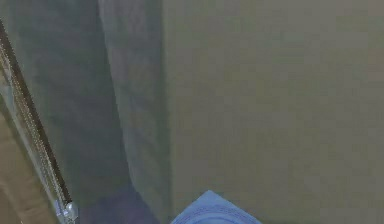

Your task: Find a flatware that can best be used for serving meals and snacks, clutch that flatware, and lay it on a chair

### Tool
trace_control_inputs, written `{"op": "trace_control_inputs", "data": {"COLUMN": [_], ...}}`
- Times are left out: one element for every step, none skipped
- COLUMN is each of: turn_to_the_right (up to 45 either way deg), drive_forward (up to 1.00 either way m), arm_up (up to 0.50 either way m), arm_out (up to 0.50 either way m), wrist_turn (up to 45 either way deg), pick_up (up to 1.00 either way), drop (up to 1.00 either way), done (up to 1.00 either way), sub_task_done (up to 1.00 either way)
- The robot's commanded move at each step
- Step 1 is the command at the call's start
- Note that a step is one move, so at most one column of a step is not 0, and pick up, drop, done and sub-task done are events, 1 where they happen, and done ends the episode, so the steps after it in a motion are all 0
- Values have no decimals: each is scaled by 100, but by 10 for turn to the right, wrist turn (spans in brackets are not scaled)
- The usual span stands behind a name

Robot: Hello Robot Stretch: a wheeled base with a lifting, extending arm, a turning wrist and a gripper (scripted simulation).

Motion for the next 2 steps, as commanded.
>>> {"op": "trace_control_inputs", "data": {"turn_to_the_right": [-180,-450], "drive_forward": [0,0], "arm_up": [0,0], "arm_out": [0,0], "wrist_turn": [0,0], "pick_up": [0,0], "drop": [0,0], "done": [0,0], "sub_task_done": [0,0]}}
